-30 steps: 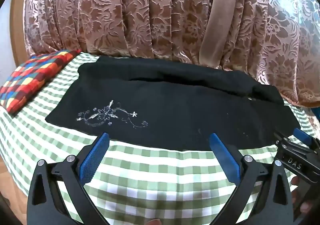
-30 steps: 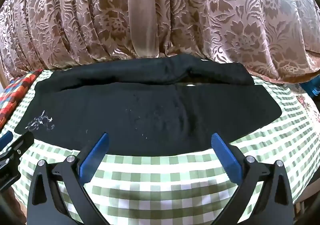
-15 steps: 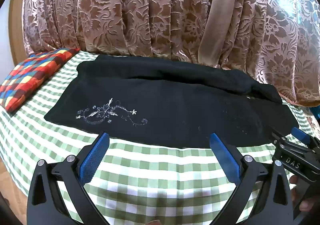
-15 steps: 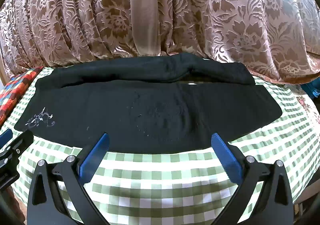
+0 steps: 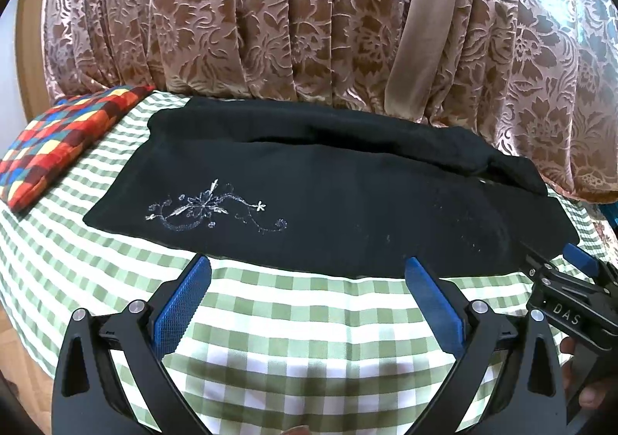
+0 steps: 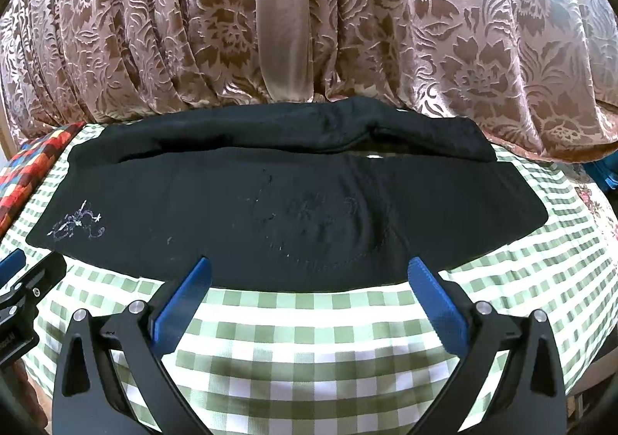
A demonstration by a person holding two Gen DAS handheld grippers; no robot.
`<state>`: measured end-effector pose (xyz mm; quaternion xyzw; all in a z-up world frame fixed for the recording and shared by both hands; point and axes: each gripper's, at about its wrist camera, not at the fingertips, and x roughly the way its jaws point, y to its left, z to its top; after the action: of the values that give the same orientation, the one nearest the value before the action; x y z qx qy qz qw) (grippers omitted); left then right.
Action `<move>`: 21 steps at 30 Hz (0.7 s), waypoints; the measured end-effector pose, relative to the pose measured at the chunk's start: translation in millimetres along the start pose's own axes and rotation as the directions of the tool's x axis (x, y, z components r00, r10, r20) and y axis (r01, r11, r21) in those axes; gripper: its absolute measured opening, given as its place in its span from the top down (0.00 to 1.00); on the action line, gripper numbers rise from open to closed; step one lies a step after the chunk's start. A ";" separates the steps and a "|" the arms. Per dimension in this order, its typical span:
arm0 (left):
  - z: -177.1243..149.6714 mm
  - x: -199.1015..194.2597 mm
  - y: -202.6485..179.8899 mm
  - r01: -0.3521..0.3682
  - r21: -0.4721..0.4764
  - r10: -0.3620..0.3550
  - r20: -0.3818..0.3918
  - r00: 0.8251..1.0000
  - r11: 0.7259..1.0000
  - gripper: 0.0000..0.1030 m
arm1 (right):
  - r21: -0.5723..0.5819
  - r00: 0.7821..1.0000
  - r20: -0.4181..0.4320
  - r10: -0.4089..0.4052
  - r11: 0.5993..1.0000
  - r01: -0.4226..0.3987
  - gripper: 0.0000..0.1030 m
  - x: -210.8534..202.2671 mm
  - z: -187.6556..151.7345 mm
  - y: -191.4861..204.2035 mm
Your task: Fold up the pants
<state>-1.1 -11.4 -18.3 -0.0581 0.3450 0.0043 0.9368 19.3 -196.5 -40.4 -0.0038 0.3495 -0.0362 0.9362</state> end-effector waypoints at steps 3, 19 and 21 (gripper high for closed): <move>-0.4 1.3 0.1 -0.001 -0.001 0.001 -0.004 1.000 1.000 0.04 | -0.001 1.000 -0.004 0.002 1.000 -0.002 0.02 1.2 -0.4 -0.9; -3.1 2.2 1.8 -0.006 -0.005 0.006 -0.010 1.000 1.000 0.04 | -0.003 1.000 -0.009 0.006 1.000 -0.006 0.02 3.2 -1.8 0.9; -3.0 2.0 2.1 -0.006 -0.006 0.006 -0.010 1.000 1.000 0.04 | -0.002 1.000 -0.009 0.007 1.000 -0.007 0.02 3.1 -1.7 1.0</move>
<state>-1.6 -9.7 -22.2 -0.0601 0.3500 0.0080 0.9348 20.7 -195.8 -43.8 -0.0032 0.3537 -0.0327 0.9348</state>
